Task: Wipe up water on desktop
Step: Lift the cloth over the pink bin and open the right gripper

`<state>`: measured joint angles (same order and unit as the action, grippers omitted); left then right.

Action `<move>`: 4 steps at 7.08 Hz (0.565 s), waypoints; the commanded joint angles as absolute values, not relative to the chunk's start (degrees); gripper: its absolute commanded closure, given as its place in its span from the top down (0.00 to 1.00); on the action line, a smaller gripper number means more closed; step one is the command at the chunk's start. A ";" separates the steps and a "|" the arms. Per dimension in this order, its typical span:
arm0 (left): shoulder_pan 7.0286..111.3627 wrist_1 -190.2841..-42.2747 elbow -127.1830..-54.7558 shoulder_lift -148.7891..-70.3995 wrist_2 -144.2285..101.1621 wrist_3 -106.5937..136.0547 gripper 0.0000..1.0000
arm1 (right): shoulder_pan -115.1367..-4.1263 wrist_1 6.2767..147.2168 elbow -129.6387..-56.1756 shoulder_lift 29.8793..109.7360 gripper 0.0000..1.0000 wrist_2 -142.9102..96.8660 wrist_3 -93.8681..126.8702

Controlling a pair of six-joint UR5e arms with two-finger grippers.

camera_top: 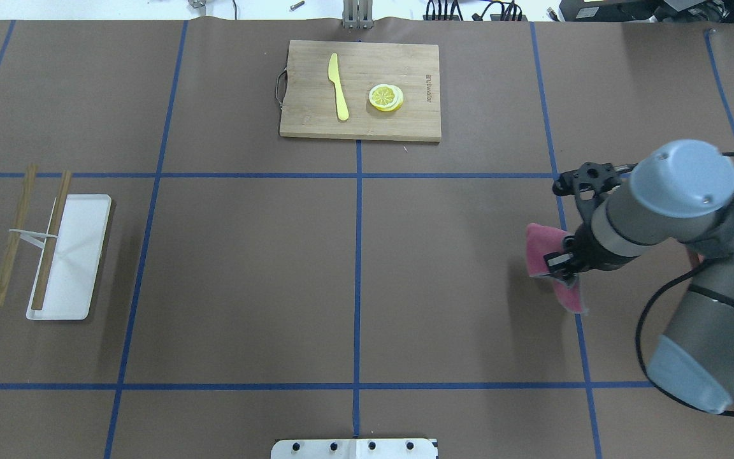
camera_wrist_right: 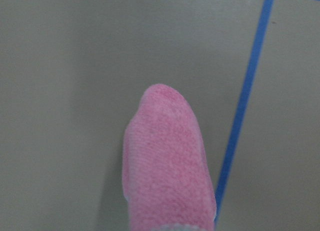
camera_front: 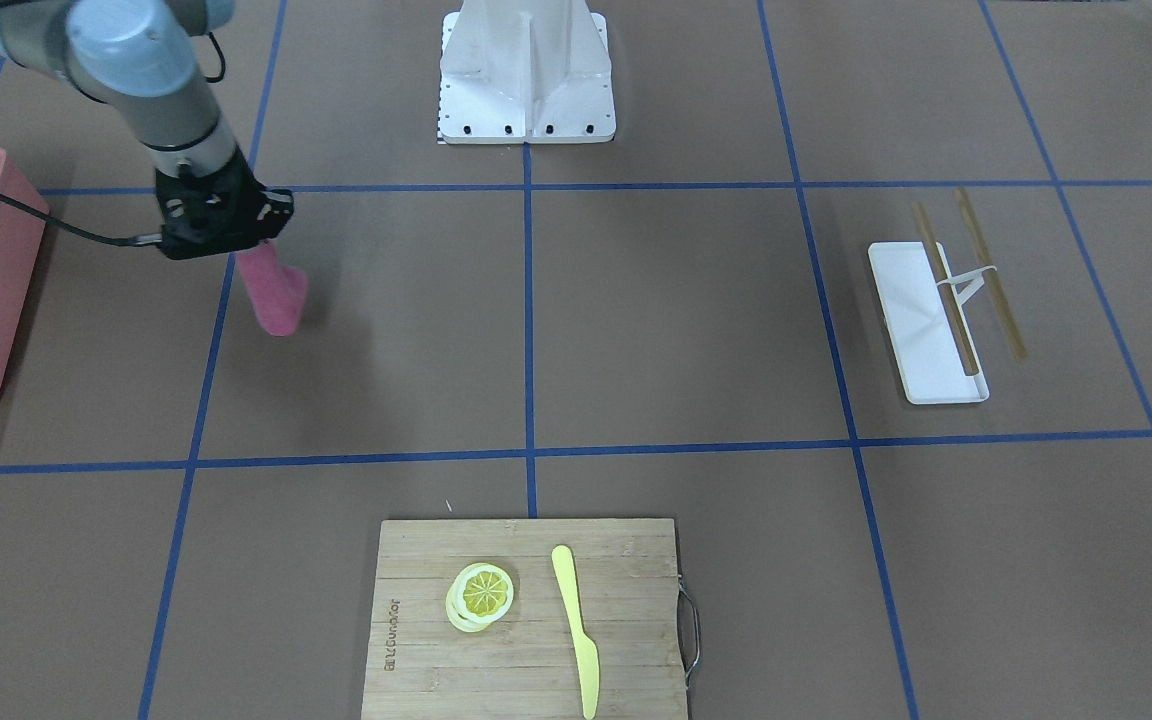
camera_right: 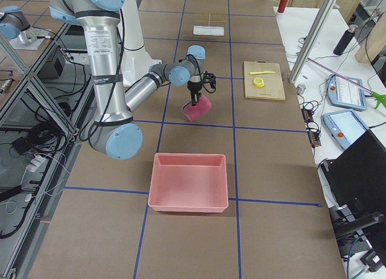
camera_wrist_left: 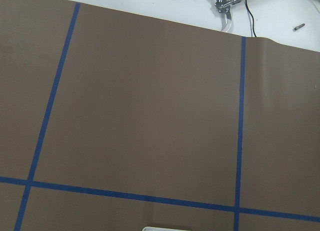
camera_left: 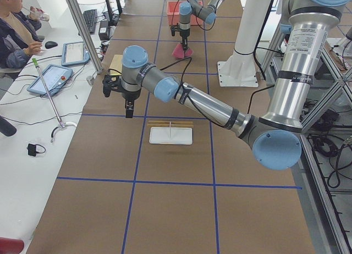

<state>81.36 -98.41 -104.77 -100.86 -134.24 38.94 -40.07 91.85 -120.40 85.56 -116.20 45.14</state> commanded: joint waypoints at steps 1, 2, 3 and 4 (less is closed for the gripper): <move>81.30 -98.53 -105.03 -100.55 -134.21 39.20 0.98 | -53.01 92.11 -126.11 98.21 0.00 -120.21 29.35; 81.30 -98.53 -105.29 -100.55 -134.30 39.20 0.98 | -60.74 92.02 -126.30 102.26 0.00 -123.98 22.13; 81.30 -98.53 -105.29 -100.55 -134.21 39.29 0.98 | -67.26 92.80 -125.78 104.57 0.00 -124.80 12.58; 81.21 -98.53 -105.29 -100.55 -134.21 39.55 0.98 | -73.76 98.21 -125.34 104.33 0.00 -124.80 2.91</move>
<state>81.27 -98.52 -105.25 -100.55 -134.23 39.31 -65.14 93.71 -125.71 102.92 -123.95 15.04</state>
